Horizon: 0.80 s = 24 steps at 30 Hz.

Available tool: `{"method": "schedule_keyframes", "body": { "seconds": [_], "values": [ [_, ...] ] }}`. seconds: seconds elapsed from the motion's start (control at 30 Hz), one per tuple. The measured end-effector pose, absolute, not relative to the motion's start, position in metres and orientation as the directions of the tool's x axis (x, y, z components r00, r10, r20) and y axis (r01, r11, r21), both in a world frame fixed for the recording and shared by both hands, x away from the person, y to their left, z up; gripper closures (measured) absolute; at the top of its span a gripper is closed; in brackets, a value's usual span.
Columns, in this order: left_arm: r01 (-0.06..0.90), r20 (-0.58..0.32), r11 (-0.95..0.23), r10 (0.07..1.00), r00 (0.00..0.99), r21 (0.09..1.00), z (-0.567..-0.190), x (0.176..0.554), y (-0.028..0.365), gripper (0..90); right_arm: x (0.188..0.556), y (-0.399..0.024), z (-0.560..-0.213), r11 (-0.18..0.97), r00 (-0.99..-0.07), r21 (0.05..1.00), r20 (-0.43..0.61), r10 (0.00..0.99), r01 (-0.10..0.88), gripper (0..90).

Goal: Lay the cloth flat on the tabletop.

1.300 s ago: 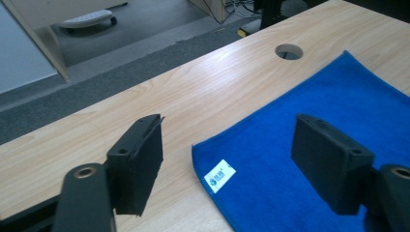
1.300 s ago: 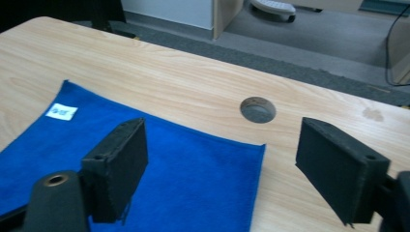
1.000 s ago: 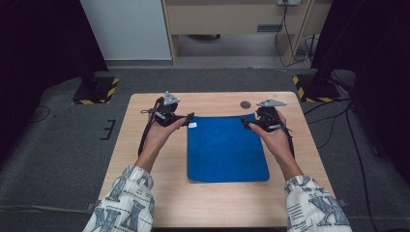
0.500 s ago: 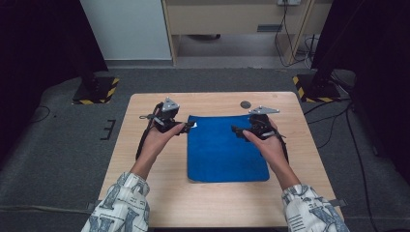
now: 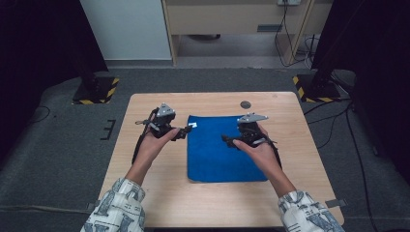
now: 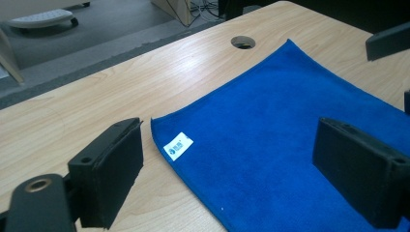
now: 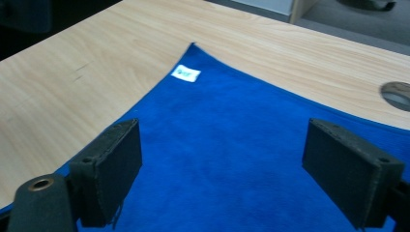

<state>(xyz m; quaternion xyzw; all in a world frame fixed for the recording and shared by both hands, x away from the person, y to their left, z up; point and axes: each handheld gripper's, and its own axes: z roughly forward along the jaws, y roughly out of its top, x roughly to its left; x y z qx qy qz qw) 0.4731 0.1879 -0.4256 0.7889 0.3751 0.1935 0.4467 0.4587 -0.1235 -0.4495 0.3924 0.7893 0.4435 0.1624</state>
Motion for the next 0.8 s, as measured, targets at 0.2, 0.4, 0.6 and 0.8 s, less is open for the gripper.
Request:
{"method": "schedule_keyframes", "body": {
  "seconds": [0.2,0.4,0.6,0.8],
  "values": [
    [0.427,-0.026,-0.319,0.776,0.631,0.846,-0.429,0.472,0.195,9.1,0.449,-0.105,-0.449,0.332,-0.687,0.829,0.084,0.722,0.45,17.9],
    [0.449,-0.047,-0.298,0.79,0.612,0.842,-0.438,0.472,0.202,8.6,0.441,-0.091,-0.453,0.355,-0.72,0.828,0.082,0.69,0.434,19.3],
    [0.472,-0.069,-0.278,0.801,0.594,0.837,-0.447,0.468,0.209,8.6,0.435,-0.08,-0.454,0.382,-0.748,0.825,0.072,0.66,0.417,19.4],
    [0.5,-0.057,-0.284,0.825,0.563,0.818,-0.459,0.467,0.216,8.6,0.429,-0.071,-0.457,0.403,-0.762,0.817,0.065,0.645,0.412,22.1]
  ]
}}
